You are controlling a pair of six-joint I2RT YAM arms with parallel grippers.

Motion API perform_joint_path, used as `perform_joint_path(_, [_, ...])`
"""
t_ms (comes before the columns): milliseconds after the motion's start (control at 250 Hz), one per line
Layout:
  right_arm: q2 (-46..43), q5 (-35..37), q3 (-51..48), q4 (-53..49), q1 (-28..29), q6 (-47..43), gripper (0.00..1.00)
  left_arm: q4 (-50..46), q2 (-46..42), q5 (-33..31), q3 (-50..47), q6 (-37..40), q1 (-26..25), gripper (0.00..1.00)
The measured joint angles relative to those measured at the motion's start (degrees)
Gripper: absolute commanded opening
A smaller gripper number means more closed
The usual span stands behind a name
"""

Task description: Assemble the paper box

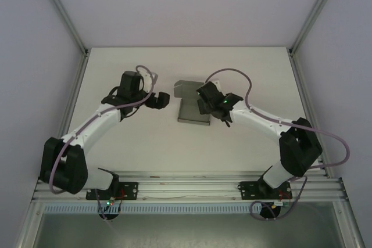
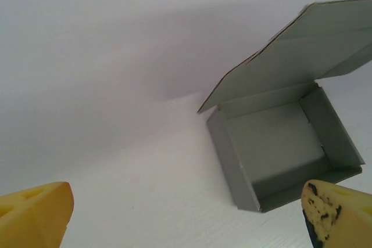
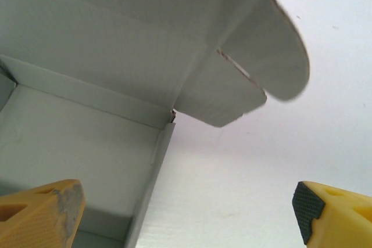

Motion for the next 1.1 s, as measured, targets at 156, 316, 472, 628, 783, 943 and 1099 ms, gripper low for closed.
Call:
perform_joint_path(156, [0.2,-6.6,4.5,-0.8,-4.7,-11.6,0.94,-3.0,7.3,2.9,8.1,7.2,-1.0,0.99])
perform_joint_path(316, [2.8,-13.5,11.1,-3.1,-8.3,-21.1,0.84,-9.6,16.0,4.8,18.2,15.2,-2.7,0.87])
perform_joint_path(472, [7.8,-18.2,16.3,-7.4,-11.0,-25.8,0.70,-16.0,23.7,5.0,26.9,20.8,-4.5,0.75])
perform_joint_path(628, [11.6,-20.7,18.4,-11.6,-12.7,-28.1,0.48,-20.2,27.6,4.7,31.1,23.7,-5.2,0.61])
perform_joint_path(783, [13.2,-21.3,19.8,-14.4,-12.9,-29.0,0.34,-22.9,29.2,4.3,33.4,25.5,-5.2,0.38])
perform_joint_path(943, [13.7,-21.2,20.5,-15.1,-12.9,-29.4,0.25,-23.9,30.5,3.7,35.9,26.2,-5.9,0.22])
perform_joint_path(1099, [13.7,-21.0,20.7,-16.0,-12.9,-29.4,0.16,-24.7,31.8,2.9,37.1,26.1,-6.8,0.03])
